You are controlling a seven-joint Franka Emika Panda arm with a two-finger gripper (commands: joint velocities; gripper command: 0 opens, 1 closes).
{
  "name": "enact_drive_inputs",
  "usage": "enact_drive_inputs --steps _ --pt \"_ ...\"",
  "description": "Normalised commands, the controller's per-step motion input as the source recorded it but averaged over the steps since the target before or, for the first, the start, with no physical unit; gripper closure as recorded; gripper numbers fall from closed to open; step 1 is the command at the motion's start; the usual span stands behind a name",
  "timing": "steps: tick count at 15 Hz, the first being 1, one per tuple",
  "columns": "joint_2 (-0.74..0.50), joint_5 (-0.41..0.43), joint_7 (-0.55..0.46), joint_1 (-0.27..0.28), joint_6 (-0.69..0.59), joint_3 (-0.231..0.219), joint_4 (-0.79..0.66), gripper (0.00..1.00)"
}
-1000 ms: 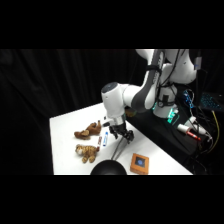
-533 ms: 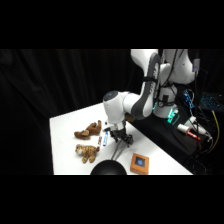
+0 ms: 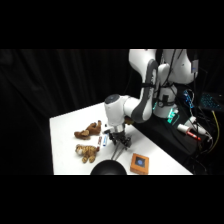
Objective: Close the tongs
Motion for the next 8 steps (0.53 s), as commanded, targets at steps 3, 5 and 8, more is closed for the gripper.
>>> enact_drive_inputs --steps 3,5,8 --pt "0.06 -0.124 0.03 -0.105 0.14 0.063 0.06 0.40" --pt "0.07 -0.131 0.06 -0.075 0.11 0.034 0.07 0.59" --pt "0.07 -0.147 0.09 -0.033 0.11 0.010 0.06 0.80"
